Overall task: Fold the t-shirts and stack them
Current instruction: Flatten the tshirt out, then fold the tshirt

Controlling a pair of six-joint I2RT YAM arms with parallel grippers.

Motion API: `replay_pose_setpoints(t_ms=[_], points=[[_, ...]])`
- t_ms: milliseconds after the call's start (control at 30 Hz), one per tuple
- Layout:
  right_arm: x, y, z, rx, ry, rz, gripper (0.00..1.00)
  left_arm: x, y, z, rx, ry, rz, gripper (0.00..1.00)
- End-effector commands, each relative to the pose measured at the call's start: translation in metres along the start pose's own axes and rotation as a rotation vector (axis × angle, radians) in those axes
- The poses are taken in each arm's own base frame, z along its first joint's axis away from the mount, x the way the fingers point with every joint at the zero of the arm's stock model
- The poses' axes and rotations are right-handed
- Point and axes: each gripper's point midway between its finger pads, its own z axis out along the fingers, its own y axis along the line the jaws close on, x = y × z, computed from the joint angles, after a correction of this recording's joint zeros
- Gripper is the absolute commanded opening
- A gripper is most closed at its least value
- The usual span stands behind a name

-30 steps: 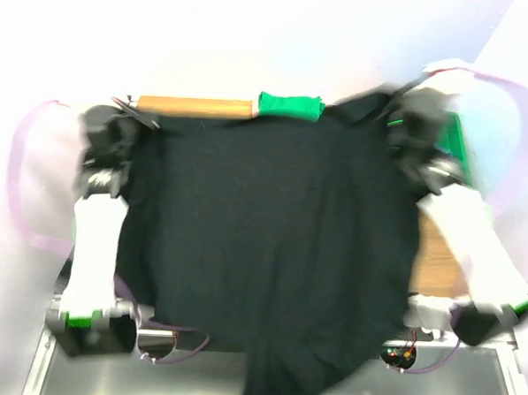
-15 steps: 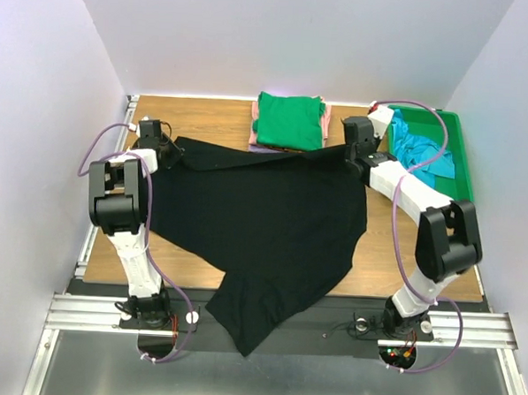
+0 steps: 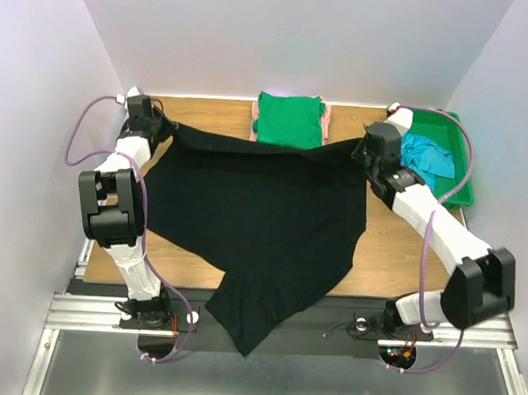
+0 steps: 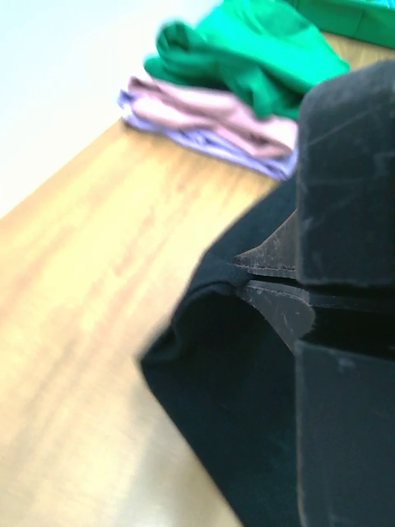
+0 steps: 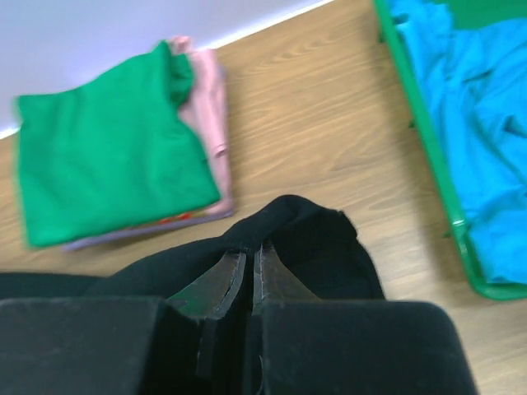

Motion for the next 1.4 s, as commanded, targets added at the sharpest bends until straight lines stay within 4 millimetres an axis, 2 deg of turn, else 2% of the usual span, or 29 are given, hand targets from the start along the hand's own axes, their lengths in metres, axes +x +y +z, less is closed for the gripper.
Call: replay_pose_setpoints(t_ms=[0,167,200,267,300,333,367,400,433,467,500,533,567,600,633,667,700,800,833,1033,1167,1367], points=[[0.003,0.018,-0.024,-0.166,0.025,0.066,0.01,-0.022,-0.016,0.010,0.025,0.024,0.040,0.00],[0.034,0.028,-0.033,-0.263,0.132,0.050,0.01,-0.023,-0.029,0.034,0.087,0.087,0.065,0.00],[0.035,0.028,-0.033,-0.267,0.135,0.048,0.01,-0.016,-0.026,0.039,0.090,0.109,0.069,0.00],[0.042,0.025,-0.027,-0.242,0.150,0.039,0.01,-0.025,-0.034,0.047,0.109,0.104,0.078,0.00],[0.041,0.023,-0.025,-0.225,0.143,0.036,0.00,-0.016,-0.028,0.057,0.107,0.137,0.082,0.00],[0.043,0.022,-0.022,-0.214,0.147,0.031,0.01,-0.024,-0.037,0.062,0.130,0.125,0.094,0.00],[0.046,0.022,-0.019,-0.207,0.156,0.025,0.01,-0.027,-0.037,0.066,0.131,0.124,0.095,0.00],[0.050,0.024,-0.019,-0.217,0.171,0.021,0.01,-0.018,-0.029,0.077,0.117,0.150,0.099,0.00],[0.053,0.025,-0.019,-0.226,0.183,0.021,0.01,-0.029,-0.038,0.080,0.136,0.131,0.108,0.00],[0.059,0.026,-0.017,-0.233,0.201,0.016,0.01,-0.030,-0.038,0.085,0.131,0.132,0.113,0.00],[0.065,0.028,-0.018,-0.244,0.224,0.014,0.01,-0.018,-0.025,0.096,0.100,0.173,0.120,0.00],[0.069,0.028,-0.018,-0.246,0.239,0.014,0.01,-0.020,-0.026,0.099,0.100,0.175,0.129,0.00],[0.075,0.028,-0.019,-0.253,0.259,0.008,0.01,-0.033,-0.037,0.100,0.122,0.151,0.142,0.00],[0.080,0.028,-0.019,-0.259,0.276,0.003,0.00,-0.033,-0.035,0.103,0.118,0.160,0.146,0.00],[0.086,0.029,-0.022,-0.266,0.300,0.006,0.01,-0.023,-0.026,0.109,0.097,0.196,0.148,0.00],[0.091,0.030,-0.025,-0.271,0.315,0.004,0.01,-0.026,-0.029,0.109,0.104,0.192,0.154,0.00],[0.095,0.031,-0.030,-0.278,0.337,0.004,0.01,-0.018,-0.023,0.110,0.092,0.220,0.153,0.00],[0.116,0.035,-0.045,-0.301,0.403,-0.027,0.01,-0.013,-0.010,0.109,0.072,0.240,0.152,0.00],[0.125,0.043,-0.055,-0.337,0.437,-0.047,0.00,-0.012,-0.003,0.106,0.063,0.249,0.154,0.00],[0.161,0.048,-0.089,-0.311,0.523,-0.108,0.01,-0.013,0.018,0.087,0.003,0.302,0.164,0.00],[0.172,0.049,-0.106,-0.313,0.568,-0.108,0.01,-0.009,0.027,0.078,-0.021,0.337,0.175,0.00],[0.166,0.045,-0.117,-0.289,0.588,-0.123,0.01,-0.011,0.027,0.064,-0.032,0.356,0.197,0.00]])
